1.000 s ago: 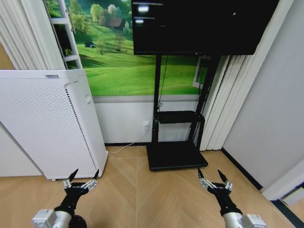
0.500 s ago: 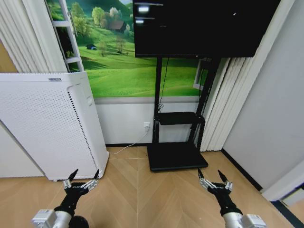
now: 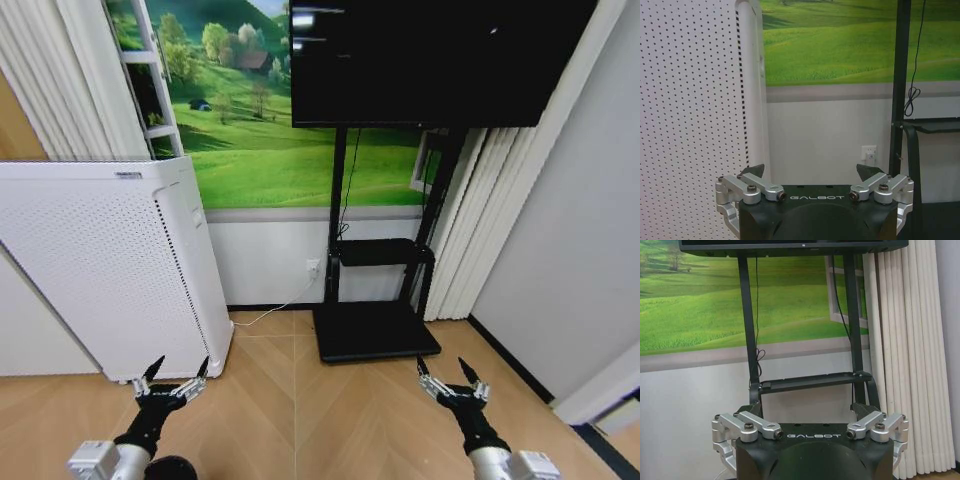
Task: Pick up the trash bin and place the garbage on the floor into it.
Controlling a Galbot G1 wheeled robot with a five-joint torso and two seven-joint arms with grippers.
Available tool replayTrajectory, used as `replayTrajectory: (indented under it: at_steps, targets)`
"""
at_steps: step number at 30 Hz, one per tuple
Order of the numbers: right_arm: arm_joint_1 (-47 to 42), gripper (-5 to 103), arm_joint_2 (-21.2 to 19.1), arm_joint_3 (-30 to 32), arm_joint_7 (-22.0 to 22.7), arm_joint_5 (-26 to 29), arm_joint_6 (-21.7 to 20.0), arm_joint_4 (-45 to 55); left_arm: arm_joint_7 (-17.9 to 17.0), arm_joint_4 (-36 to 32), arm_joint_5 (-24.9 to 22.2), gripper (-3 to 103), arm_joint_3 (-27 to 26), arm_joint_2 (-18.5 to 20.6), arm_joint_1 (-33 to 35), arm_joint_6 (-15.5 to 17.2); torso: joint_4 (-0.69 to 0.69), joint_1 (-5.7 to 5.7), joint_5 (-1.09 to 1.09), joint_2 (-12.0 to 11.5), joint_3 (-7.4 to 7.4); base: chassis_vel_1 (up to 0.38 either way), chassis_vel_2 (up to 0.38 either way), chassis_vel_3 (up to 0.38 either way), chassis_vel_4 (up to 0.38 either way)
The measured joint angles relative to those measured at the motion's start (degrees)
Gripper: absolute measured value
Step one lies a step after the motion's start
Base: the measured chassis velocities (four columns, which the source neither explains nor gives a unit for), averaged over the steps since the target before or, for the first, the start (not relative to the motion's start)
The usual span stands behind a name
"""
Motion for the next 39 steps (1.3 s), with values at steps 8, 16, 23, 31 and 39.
replayTrajectory:
  at_steps: [8,16,23,31,39]
  targets:
    - [0.0,100,0.0,0.0,0.0,0.0,0.0,0.0,0.0,0.0,0.0,100,0.0,0.0,0.0,0.0,0.0,0.7,0.0,1.9,1.19,0.0,0.0,0.0,0.0]
    - [0.0,100,0.0,0.0,0.0,0.0,0.0,0.0,0.0,0.0,0.0,100,0.0,0.0,0.0,0.0,0.0,1.43,0.0,3.7,2.32,0.0,0.0,0.0,0.0]
    - [0.0,100,0.0,0.0,0.0,0.0,0.0,0.0,0.0,0.0,0.0,100,0.0,0.0,0.0,0.0,0.0,2.1,0.0,5.4,3.34,0.0,0.0,0.0,0.0]
    - [0.0,100,0.0,0.0,0.0,0.0,0.0,0.0,0.0,0.0,0.0,100,0.0,0.0,0.0,0.0,0.0,2.91,0.0,7.4,4.55,0.0,0.0,0.0,0.0]
    - [0.0,100,0.0,0.0,0.0,0.0,0.0,0.0,0.0,0.0,0.0,100,0.0,0.0,0.0,0.0,0.0,3.74,0.0,9.5,5.72,0.0,0.0,0.0,0.0]
